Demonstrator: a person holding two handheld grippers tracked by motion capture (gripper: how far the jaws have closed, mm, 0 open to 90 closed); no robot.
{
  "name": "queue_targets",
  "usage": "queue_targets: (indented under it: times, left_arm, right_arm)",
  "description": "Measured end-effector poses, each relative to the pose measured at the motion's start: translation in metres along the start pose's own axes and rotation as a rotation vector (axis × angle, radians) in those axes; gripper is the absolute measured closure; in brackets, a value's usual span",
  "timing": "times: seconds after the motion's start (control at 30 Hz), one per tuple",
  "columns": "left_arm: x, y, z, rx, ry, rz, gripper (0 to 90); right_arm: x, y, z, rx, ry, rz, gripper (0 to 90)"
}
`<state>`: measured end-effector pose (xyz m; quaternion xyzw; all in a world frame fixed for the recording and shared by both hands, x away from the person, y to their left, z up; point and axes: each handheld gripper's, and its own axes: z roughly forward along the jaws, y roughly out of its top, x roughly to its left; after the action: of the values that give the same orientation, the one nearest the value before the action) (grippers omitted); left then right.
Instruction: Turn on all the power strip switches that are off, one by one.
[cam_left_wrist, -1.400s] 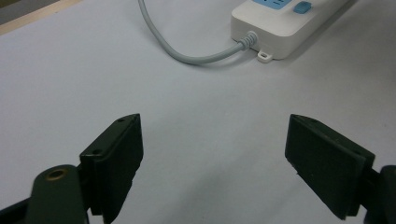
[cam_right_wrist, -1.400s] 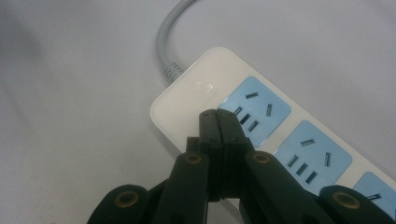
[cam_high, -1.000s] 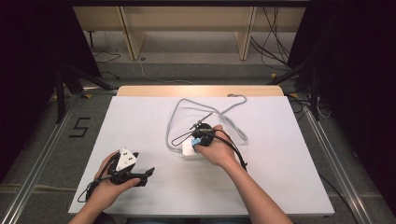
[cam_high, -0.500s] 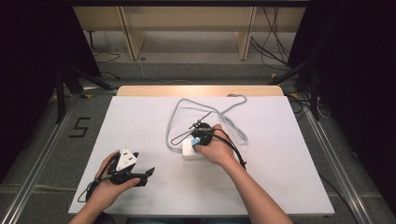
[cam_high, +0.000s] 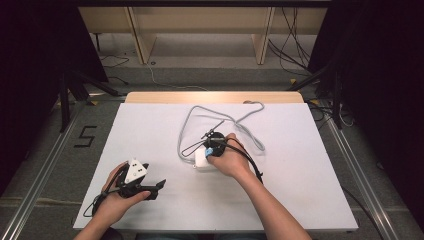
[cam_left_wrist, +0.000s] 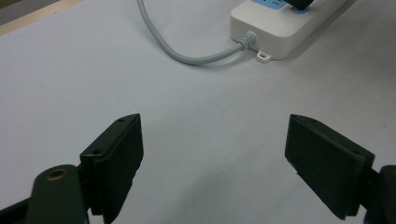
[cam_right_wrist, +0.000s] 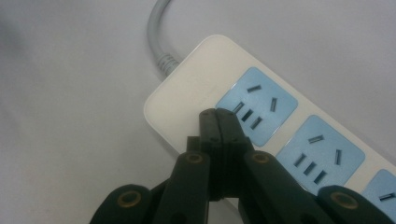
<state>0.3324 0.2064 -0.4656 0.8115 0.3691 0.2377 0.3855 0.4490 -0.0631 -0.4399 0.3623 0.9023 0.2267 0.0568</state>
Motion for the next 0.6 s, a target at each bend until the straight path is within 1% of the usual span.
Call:
queue_targets:
  times: [0.13, 0.17, 0.33, 0.47, 0.53, 0.57, 0.6]
  left_arm:
    - [-0.0004, 0.0001, -0.0001, 0.0, 0.001, 0.0, 19.0]
    - [-0.0005, 0.0001, -0.0002, 0.0, 0.002, 0.001, 19.0]
    - [-0.0006, 0.0002, 0.0001, 0.0, 0.0, -0.001, 19.0]
    - [-0.0001, 0.0, 0.0001, 0.001, -0.001, 0.0, 19.0]
    - [0.0001, -0.0001, 0.0003, 0.002, -0.002, -0.001, 19.0]
    - [0.0002, -0.0001, 0.0004, 0.002, -0.001, 0.0, 19.0]
    - [0.0002, -0.0001, 0.0004, 0.002, -0.002, -0.001, 19.0]
  right_arm:
    - [0.0003, -0.0002, 0.0002, 0.0, -0.002, 0.002, 90.0]
    - [-0.0004, -0.0009, 0.0011, -0.003, 0.007, 0.005, 90.0]
    - [0.0004, -0.0012, 0.0011, -0.006, -0.001, -0.009, 90.0]
    - [0.0, -0.0017, 0.001, -0.009, 0.002, -0.003, 90.0]
    - [0.0006, -0.002, 0.0011, -0.014, -0.003, -0.001, 90.0]
    - [0.0005, -0.0023, 0.0019, -0.025, 0.003, -0.004, 90.0]
    - [0.0005, -0.0023, 0.0019, -0.025, 0.003, -0.004, 90.0]
